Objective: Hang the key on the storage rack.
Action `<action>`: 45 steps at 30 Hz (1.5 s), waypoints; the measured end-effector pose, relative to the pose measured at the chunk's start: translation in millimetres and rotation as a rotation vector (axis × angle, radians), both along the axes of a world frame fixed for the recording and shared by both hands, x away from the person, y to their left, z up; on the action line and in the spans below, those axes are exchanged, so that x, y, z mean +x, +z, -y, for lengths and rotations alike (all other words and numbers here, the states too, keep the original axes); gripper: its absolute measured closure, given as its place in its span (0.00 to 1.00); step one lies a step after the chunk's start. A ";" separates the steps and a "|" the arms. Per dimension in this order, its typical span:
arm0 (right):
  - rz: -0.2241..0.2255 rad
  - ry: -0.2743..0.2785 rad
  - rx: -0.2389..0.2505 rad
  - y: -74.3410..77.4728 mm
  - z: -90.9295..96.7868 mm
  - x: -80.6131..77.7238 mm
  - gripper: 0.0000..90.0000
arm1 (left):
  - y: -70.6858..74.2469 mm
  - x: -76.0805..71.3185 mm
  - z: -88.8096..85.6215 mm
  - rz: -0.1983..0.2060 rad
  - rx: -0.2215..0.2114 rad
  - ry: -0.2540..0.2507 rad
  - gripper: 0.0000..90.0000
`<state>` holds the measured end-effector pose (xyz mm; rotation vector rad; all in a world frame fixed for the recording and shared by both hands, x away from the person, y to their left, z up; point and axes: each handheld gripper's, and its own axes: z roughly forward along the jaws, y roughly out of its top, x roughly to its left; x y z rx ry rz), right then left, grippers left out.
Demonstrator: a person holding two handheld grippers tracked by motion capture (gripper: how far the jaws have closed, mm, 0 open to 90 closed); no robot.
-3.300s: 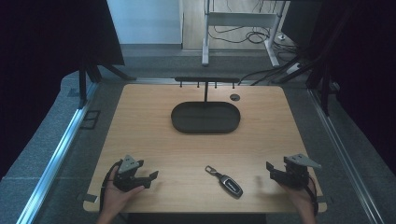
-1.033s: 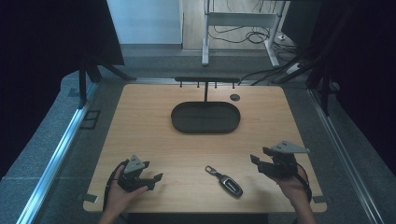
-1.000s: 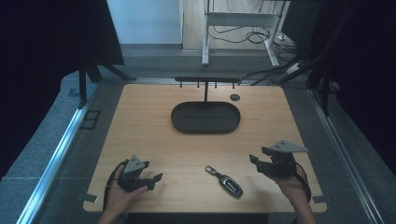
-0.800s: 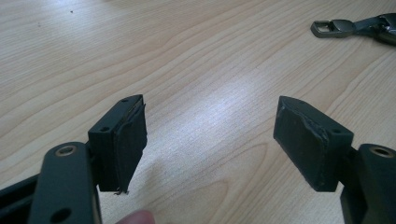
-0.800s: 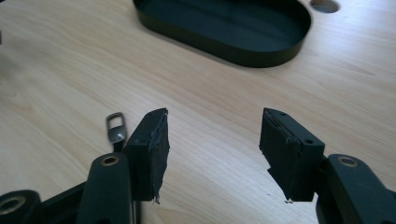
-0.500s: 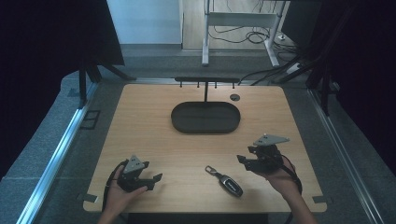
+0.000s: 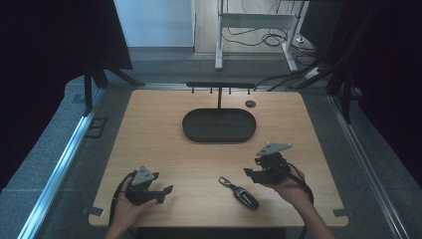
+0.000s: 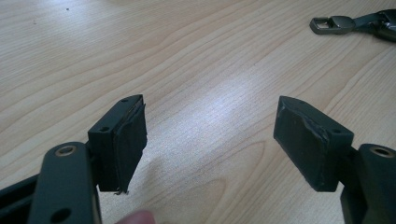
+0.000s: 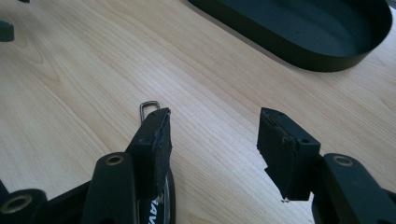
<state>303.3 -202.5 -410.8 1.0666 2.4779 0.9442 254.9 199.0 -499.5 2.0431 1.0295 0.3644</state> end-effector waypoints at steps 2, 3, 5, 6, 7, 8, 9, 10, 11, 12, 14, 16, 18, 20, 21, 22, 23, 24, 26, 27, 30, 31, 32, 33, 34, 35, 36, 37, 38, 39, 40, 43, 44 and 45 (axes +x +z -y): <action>-0.002 0.015 -0.014 0.1 -3.7 0.7 0.50 | -0.1 0.1 0.2 0.000 0.000 0.002 0.29; -0.002 0.015 -0.014 0.1 -3.7 0.7 0.50 | -0.1 0.1 0.2 0.000 0.000 0.002 0.29; -0.015 0.022 -0.023 0.2 -9.3 1.7 0.50 | -0.1 -0.1 0.4 0.000 0.000 0.002 0.29; -0.014 0.025 -0.028 0.0 -11.4 1.9 0.50 | 0.1 -0.3 0.3 0.001 -0.001 0.002 0.29; -0.014 0.030 -0.032 -0.2 -13.2 2.2 0.50 | 0.3 -0.6 0.3 0.001 -0.004 0.002 0.29; -0.014 0.030 -0.032 -0.2 -13.2 2.2 0.50 | 0.3 -0.6 0.3 0.001 -0.004 0.002 0.29; -0.018 0.039 -0.040 -0.5 -17.6 2.0 0.50 | 0.4 -0.9 0.6 0.000 -0.001 0.002 0.29; -0.021 0.044 -0.040 -0.4 -18.9 1.9 0.51 | -0.1 -0.8 1.1 0.000 0.003 0.000 0.29; -0.023 0.050 -0.040 -0.7 -20.9 2.2 0.52 | -0.3 -0.9 1.6 0.000 0.005 -0.002 0.29; -0.031 0.055 -0.036 -0.8 -22.0 2.6 0.53 | -0.7 -1.1 2.3 0.000 0.007 -0.004 0.29; -0.038 0.063 -0.040 -1.3 -24.7 3.6 0.53 | -1.5 -1.2 3.3 0.000 0.017 -0.004 0.29; -0.046 0.068 -0.047 -2.6 -27.8 4.4 0.53 | -2.2 -0.9 3.2 -0.002 0.014 -0.003 0.29; -0.054 0.074 -0.056 -4.8 -30.7 5.8 0.53 | -3.2 -0.5 2.4 -0.007 0.007 -0.001 0.29; -0.062 0.082 -0.070 -7.7 -34.2 7.1 0.53 | -3.4 -0.3 2.1 -0.007 0.008 0.000 0.29; -0.067 0.086 -0.077 -9.3 -36.1 7.7 0.53 | -3.2 -0.3 1.8 -0.005 0.007 -0.001 0.29; -0.072 0.090 -0.085 -11.0 -38.0 8.3 0.53 | -2.9 -0.4 1.5 -0.004 0.006 -0.001 0.29; -0.072 0.090 -0.085 -11.0 -38.0 8.3 0.53 | -2.9 -0.4 1.5 -0.004 0.006 -0.001 0.29; -0.090 0.099 -0.107 -15.8 -42.9 8.7 0.53 | -2.7 -0.5 1.3 -0.004 0.007 0.000 0.29; -0.096 0.108 -0.134 -21.1 -47.4 8.5 0.53 | -2.4 -1.0 1.4 -0.004 0.006 -0.002 0.29; -0.105 0.116 -0.149 -24.5 -50.2 8.3 0.54 | -2.3 -1.2 1.7 -0.006 0.006 -0.002 0.29; -0.128 0.133 -0.168 -31.2 -55.2 8.8 0.56 | -2.7 -1.2 2.3 -0.005 0.008 -0.006 0.29; -0.137 0.137 -0.171 -32.9 -56.3 9.2 0.57 | -2.8 -1.2 2.4 -0.005 0.009 -0.006 0.29; -0.139 0.139 -0.171 -34.1 -56.9 9.7 0.58 | -2.9 -1.1 2.3 -0.005 0.009 -0.006 0.29; -0.145 0.139 -0.170 -35.3 -57.4 10.3 0.59 | -2.8 -1.1 2.2 -0.005 0.008 -0.005 0.29; -0.153 0.141 -0.172 -36.3 -57.8 10.8 0.60 | -2.8 -1.0 2.0 -0.005 0.008 -0.005 0.29; -0.160 0.146 -0.173 -37.4 -57.9 11.6 0.61 | -2.7 -1.0 1.9 -0.005 0.007 -0.004 0.29; -0.165 0.145 -0.175 -38.6 -58.2 12.1 0.61 | -2.6 -1.0 1.9 -0.005 0.007 -0.003 0.29; -0.171 0.147 -0.178 -39.7 -58.3 12.5 0.62 | -2.7 -1.0 1.9 -0.005 0.007 -0.003 0.29; -0.179 0.148 -0.182 -40.9 -58.5 12.9 0.63 | -2.9 -0.9 2.0 -0.005 0.008 -0.004 0.29; -0.183 0.149 -0.187 -42.6 -59.1 12.9 0.63 | -2.9 -0.9 2.0 -0.005 0.008 -0.004 0.29; -0.190 0.155 -0.194 -45.4 -59.9 13.4 0.63 | -4.1 -0.8 2.9 -0.009 0.012 -0.005 0.29; -0.220 0.155 -0.213 -50.9 -62.2 15.0 0.63 | -4.5 -1.3 4.1 -0.011 0.012 -0.009 0.29; -0.227 0.150 -0.220 -52.7 -63.1 16.2 0.64 | -4.4 -1.4 4.5 -0.009 0.012 -0.011 0.29; -0.234 0.150 -0.223 -53.7 -63.6 17.4 0.65 | -4.0 -1.6 4.6 -0.009 0.009 -0.010 0.29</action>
